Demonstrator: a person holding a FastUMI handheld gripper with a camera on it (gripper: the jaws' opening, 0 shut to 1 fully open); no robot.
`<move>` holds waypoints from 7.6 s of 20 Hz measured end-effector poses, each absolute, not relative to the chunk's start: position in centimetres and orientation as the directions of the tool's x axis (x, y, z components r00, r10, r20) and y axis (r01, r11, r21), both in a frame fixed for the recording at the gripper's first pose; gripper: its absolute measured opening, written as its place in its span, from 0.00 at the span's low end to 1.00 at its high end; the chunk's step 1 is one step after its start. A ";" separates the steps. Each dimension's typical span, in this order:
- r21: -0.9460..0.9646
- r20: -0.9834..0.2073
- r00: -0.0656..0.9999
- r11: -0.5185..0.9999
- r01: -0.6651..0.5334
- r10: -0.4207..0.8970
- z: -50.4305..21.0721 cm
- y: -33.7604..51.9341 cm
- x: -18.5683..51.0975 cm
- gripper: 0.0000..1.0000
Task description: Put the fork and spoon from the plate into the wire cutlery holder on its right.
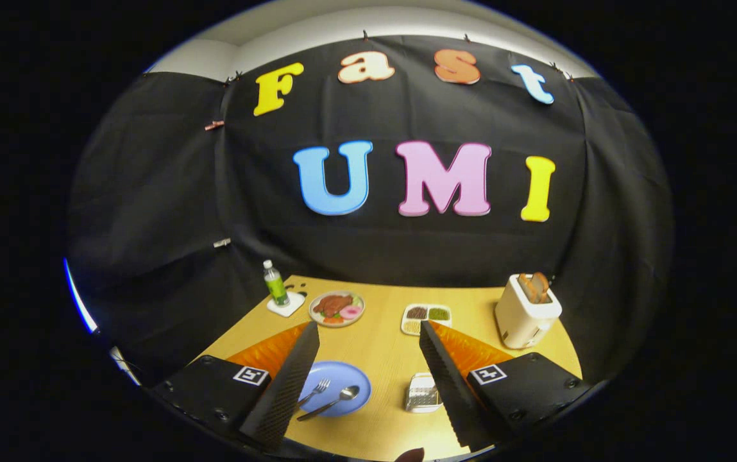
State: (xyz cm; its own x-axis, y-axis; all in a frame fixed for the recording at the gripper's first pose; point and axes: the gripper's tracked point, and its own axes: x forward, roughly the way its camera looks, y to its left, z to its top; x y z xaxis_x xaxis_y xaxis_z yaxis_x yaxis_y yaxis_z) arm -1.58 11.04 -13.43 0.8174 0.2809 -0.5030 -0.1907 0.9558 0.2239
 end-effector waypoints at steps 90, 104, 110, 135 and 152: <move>0.322 -0.928 0.183 0.945 -0.046 0.325 -45.0 25.0 -2.6 0.05; 0.468 -0.847 0.312 0.882 0.050 0.432 -35.2 13.1 0.3 0.05; 0.352 -0.929 0.131 0.936 0.014 0.347 -37.1 3.4 -1.9 0.05; 0.262 -0.930 -0.311 0.946 -0.192 0.194 -42.8 4.1 -0.6 0.22; 0.476 -0.869 0.026 0.850 -0.227 0.494 -36.6 23.5 -5.5 0.40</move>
State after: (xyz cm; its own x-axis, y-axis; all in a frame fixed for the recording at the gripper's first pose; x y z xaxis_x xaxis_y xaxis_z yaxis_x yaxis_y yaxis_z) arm -5.54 23.52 -36.56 0.0258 0.4941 -0.8690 -0.2268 0.8495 0.4763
